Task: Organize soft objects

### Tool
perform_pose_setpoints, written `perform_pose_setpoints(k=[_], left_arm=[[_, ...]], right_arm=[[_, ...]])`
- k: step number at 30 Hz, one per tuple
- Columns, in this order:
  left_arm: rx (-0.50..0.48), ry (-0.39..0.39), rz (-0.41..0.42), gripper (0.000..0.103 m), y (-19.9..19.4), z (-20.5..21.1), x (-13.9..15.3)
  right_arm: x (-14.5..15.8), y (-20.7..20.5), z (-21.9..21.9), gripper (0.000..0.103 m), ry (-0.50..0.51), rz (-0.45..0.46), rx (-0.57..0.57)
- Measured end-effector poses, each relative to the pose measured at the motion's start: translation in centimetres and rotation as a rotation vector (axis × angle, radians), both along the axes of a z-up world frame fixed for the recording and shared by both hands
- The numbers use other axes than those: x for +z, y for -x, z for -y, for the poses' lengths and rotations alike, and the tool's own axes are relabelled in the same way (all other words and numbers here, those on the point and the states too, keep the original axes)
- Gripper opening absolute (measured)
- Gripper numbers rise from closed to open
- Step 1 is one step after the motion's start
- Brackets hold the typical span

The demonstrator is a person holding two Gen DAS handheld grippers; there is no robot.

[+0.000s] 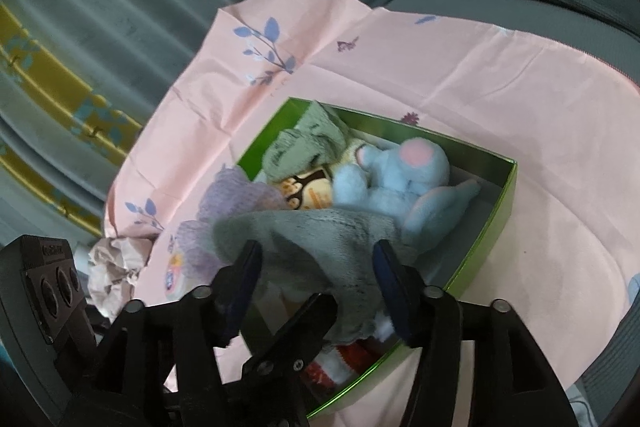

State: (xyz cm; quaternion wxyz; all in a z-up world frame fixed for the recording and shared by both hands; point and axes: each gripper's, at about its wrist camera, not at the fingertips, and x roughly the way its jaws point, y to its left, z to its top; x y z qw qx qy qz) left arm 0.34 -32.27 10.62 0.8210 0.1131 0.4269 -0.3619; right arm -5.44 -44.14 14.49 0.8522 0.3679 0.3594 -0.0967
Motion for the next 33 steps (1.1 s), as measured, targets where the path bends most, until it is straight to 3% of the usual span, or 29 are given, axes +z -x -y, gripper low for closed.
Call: perform_pose_setpoints(k=[5,10,23,33], left_arm=[[0.003,0.020,0.027,0.090,0.7,-0.8,1.3],[0.024,0.041,0.075,0.102,1.4,-1.8,2.6],[0.057,0.094,0.126,0.102,2.5,-4.4,4.9],[0.114,0.107,0.113,0.102,2.8,-6.4,5.2]], right_arm=[[1.3,0.5,-0.5,0.072,0.025,0.031,0.000],[2.7,1.4,-0.9,0.082,0.059,0.066,-0.011],[6.2,4.5,-1.7,0.092,0.162,0.136,-0.085],[8.2,5.9,-3.3,0.094,0.234,0.169,-0.094]])
